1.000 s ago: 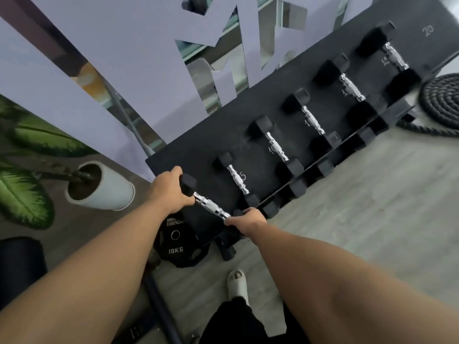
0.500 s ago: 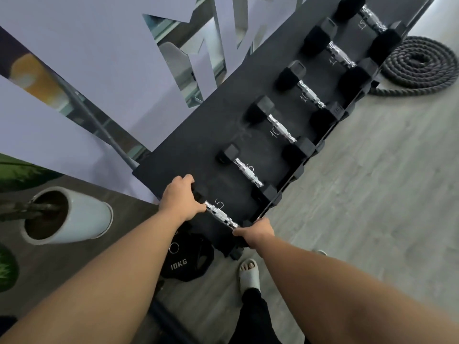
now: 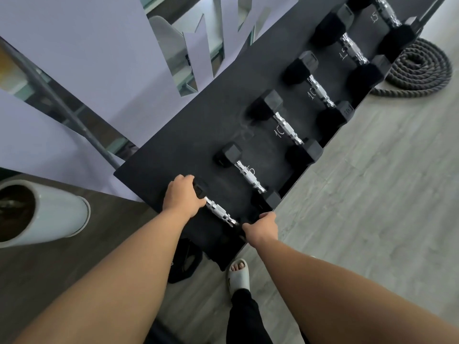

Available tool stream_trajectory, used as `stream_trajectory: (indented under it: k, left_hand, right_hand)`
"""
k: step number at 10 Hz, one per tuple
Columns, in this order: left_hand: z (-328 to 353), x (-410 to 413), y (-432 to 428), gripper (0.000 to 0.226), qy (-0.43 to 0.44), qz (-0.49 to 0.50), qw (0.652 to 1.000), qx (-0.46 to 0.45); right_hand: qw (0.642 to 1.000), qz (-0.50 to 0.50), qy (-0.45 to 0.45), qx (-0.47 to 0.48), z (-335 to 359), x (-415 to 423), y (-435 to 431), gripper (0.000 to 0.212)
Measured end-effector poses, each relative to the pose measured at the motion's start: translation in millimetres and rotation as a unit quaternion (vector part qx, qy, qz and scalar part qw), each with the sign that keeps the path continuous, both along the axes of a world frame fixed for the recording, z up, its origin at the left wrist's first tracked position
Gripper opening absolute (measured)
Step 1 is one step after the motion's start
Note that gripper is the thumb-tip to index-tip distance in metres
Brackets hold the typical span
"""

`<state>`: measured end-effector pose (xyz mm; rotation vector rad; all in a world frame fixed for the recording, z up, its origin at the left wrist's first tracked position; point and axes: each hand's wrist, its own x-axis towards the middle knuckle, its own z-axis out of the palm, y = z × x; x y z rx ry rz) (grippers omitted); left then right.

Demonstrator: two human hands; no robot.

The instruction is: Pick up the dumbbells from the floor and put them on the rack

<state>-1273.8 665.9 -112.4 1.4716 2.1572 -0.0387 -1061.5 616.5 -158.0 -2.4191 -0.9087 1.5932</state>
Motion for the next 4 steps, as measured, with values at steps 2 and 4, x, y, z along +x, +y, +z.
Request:
stream_trajectory:
  k: [2,4]
  left_hand:
    - [1,-7,2,0.086,-0.007,-0.037,0.998,-0.055]
    - [25,-10,1,0.097,-0.03,-0.063,0.981,-0.181]
  right_hand:
    - [0.982,0.177,-0.043,0.056,4,34,4,0.039]
    - [0.95,0.294,-0.045,0.099,29,44,29,0.018]
